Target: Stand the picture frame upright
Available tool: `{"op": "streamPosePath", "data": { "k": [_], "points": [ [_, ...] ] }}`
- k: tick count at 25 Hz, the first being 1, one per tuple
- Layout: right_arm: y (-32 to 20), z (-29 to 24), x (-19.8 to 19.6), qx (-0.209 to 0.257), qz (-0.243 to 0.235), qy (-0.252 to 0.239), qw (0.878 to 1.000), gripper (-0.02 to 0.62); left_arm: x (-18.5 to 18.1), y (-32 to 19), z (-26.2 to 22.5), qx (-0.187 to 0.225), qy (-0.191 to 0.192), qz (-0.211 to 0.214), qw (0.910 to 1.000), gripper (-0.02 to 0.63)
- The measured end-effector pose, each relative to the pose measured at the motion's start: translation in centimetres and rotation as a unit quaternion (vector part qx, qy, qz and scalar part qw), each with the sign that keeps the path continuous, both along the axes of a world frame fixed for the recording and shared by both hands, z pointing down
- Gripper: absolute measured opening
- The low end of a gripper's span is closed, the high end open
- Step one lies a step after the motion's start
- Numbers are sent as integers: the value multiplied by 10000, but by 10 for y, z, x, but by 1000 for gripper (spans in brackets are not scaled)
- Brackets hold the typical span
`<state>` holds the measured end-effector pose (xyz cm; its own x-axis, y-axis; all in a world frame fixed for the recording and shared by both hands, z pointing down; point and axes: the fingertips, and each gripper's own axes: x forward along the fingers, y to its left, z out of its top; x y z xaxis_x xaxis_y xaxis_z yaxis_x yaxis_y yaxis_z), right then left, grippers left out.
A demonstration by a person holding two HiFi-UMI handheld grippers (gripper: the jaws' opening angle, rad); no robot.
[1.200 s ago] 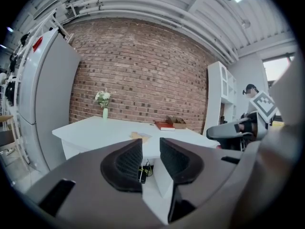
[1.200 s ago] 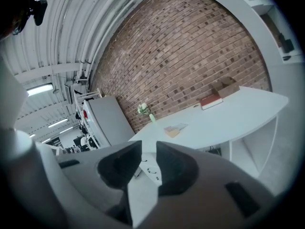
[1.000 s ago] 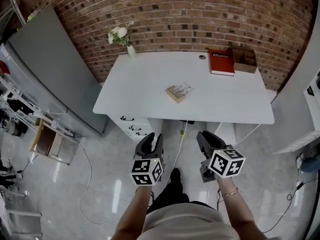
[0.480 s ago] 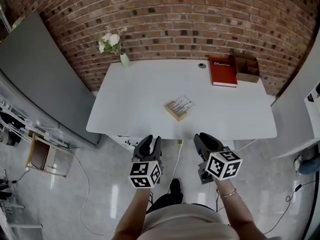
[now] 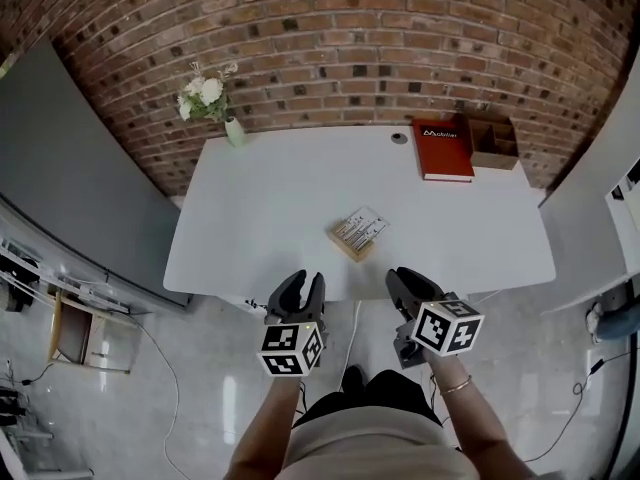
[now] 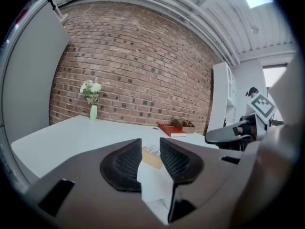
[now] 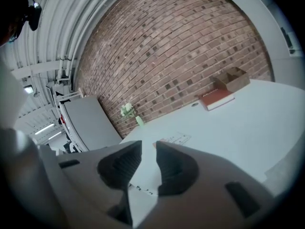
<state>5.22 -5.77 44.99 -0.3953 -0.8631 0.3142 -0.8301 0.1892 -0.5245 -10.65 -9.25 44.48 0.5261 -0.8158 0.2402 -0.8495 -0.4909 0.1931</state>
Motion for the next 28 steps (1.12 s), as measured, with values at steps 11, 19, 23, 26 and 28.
{"op": "streamPosePath", "data": {
  "k": [11, 19, 23, 26, 28],
  "points": [
    [-38, 28, 11, -517, 105, -708, 9961, 78, 21, -43, 12, -135, -129, 182, 9997, 101],
    [-82, 47, 21, -871, -33, -1220, 9887, 80, 38, -84, 24, -279, -197, 114, 9993, 107],
    [-99, 61, 23, -1083, -150, -1443, 9835, 80, 46, -101, 31, -360, -252, 36, 9990, 107],
    [-109, 72, 24, -1256, -221, -1520, 9801, 80, 52, -113, 35, -411, -303, 3, 9987, 107],
    [-113, 80, 25, -1388, -279, -1537, 9779, 95, 56, -120, 39, -443, -334, -22, 9985, 107]
  ]
}}
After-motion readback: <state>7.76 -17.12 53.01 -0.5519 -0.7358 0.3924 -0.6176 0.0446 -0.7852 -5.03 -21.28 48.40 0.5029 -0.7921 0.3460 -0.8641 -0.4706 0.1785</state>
